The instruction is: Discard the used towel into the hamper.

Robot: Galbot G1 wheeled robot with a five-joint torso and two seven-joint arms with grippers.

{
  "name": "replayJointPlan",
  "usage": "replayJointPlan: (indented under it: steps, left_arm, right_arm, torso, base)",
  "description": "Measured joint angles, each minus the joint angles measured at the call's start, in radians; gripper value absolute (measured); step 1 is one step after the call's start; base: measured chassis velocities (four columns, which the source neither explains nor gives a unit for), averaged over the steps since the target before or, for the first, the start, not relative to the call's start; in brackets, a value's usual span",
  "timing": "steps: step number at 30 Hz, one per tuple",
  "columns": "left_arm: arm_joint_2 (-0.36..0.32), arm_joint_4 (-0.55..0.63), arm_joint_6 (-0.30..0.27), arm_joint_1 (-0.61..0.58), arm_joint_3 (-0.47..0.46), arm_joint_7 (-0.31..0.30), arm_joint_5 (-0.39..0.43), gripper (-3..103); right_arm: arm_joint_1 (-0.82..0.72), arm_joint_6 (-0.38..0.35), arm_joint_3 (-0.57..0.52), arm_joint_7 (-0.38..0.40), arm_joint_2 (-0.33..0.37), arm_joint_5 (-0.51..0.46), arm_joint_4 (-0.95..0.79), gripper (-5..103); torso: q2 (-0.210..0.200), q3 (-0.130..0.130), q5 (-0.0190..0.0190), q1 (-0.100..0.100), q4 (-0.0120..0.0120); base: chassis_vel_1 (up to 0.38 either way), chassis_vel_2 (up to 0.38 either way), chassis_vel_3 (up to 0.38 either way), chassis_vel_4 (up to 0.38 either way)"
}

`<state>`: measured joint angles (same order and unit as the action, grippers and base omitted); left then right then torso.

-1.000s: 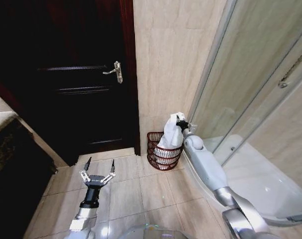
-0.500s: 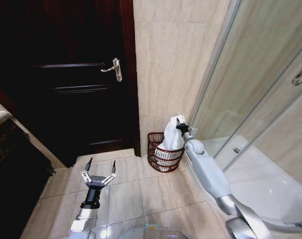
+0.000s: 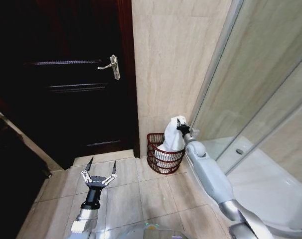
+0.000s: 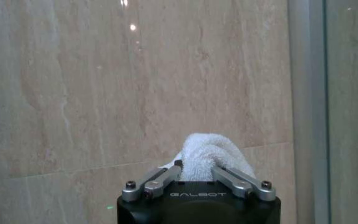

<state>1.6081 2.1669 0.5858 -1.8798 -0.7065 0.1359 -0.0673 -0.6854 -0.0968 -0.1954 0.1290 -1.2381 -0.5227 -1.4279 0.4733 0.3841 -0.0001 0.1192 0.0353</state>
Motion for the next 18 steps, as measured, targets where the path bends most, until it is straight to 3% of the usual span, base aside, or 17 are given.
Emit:
replayJointPlan:
  steps: [18]
  left_arm:
    - [0.0, 0.005, -0.003, 0.004, -0.007, -0.003, 0.021, 100]
  right_arm:
    - [-0.073, -0.01, -0.008, 0.021, 0.017, 0.005, -0.109, 5]
  torso:
    - [-0.072, -0.044, 0.0001, -0.028, 0.0001]
  base:
    - [-0.028, 0.036, 0.035, -0.03]
